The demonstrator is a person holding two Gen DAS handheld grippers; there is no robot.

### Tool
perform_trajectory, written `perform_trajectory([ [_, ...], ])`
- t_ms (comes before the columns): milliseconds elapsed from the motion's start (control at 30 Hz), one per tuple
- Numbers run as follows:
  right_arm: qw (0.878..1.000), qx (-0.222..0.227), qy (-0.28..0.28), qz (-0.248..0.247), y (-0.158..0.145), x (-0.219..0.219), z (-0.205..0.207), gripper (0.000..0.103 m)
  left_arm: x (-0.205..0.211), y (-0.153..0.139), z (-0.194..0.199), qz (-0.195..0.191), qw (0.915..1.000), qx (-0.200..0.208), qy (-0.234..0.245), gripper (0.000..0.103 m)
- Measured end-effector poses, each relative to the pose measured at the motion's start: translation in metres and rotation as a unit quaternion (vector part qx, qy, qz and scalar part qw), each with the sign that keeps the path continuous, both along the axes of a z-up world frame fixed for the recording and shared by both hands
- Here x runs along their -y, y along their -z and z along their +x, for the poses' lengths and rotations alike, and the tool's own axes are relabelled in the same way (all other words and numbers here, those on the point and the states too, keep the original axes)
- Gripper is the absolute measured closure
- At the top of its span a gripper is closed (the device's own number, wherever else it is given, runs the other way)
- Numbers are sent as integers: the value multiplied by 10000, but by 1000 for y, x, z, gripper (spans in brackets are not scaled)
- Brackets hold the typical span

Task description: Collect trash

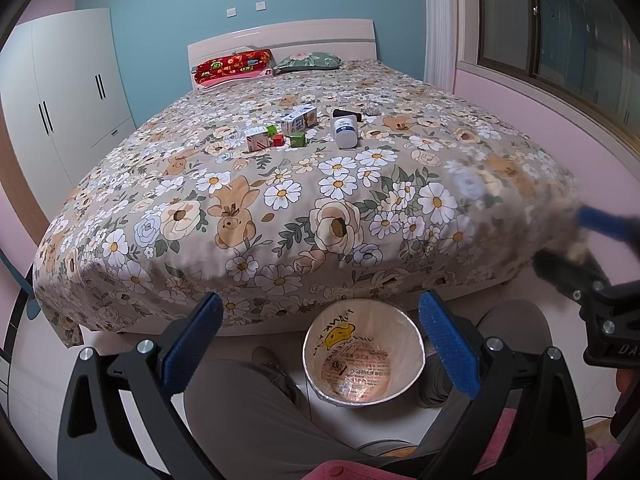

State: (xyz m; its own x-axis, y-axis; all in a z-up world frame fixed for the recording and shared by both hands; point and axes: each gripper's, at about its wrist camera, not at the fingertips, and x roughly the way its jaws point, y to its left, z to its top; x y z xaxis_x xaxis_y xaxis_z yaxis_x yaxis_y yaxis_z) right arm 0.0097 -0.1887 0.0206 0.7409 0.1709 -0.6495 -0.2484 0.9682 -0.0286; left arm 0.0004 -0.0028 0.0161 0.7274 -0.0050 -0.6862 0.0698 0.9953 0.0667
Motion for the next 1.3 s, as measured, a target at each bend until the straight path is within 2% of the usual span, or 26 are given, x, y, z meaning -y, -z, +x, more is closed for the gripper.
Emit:
perform_trajectory([
  [1300,9999,-1,19,-129,3,-2,-1,5,-4,12,3,-63,9999,-81,-8,4],
])
